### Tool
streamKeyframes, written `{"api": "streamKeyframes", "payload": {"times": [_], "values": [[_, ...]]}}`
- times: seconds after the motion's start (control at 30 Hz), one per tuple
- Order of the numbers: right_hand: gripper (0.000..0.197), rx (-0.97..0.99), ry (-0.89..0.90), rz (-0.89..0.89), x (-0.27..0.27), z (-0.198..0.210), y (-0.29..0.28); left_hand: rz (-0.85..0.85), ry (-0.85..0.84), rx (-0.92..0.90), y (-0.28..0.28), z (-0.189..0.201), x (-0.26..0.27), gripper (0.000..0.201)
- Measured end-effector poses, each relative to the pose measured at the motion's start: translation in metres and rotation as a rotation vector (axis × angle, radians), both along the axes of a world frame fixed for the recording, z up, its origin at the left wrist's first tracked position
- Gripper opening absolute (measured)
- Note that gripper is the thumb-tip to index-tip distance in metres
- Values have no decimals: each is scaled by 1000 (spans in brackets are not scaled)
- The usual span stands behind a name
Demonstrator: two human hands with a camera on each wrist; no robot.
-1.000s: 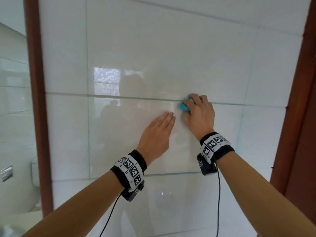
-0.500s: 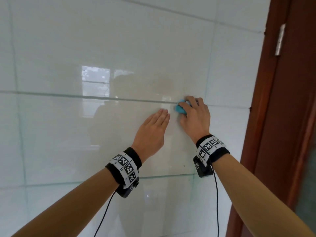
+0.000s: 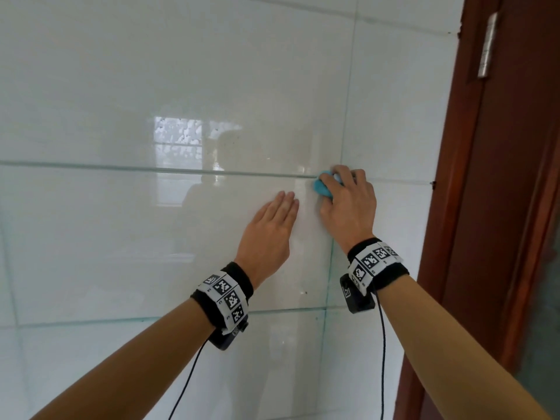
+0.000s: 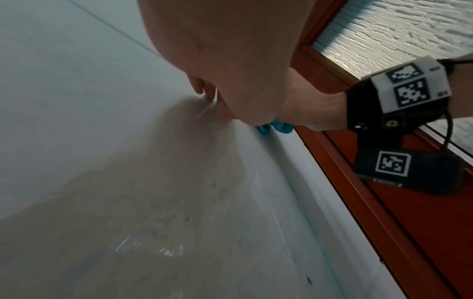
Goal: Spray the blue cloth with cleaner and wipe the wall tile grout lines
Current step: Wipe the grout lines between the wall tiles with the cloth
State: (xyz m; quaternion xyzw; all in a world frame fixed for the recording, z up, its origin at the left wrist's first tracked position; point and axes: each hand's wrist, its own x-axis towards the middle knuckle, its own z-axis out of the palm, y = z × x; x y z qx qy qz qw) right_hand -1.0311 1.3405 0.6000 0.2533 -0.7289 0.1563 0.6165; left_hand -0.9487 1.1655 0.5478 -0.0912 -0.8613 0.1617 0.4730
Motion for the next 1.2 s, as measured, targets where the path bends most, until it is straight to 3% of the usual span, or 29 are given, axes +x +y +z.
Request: {"api": "streamKeyframes", "payload": {"times": [0.13,0.3,0.57,0.8,0.87,0.93,1.07,1.2], "values": [[39,-73,-24,39,-6,-6,0,-19,-9,2,-3,5,1,66],[48,-307,-107,119,-2,-16,-12,-43,-26,-1,-8,8,3,68],[47,-460,-151,140,-4,-34,-9,-56,-18,52,-7,2,-2,69],[41,-146,-129,94,-11,-123,21,-54,4,109,6,-4,-4,67],[39,-39,-154,100,-10,-132,33,-43,8,126,11,-6,-5,68],[40,-5,-197,140,-5,-123,43,-29,4,141,15,-9,-5,69],[40,-168,-133,256,6,-69,53,-31,9,146,17,-12,-7,70],[33,-141,-96,235,-5,-23,42,-60,56,129,14,-14,-10,68]]}}
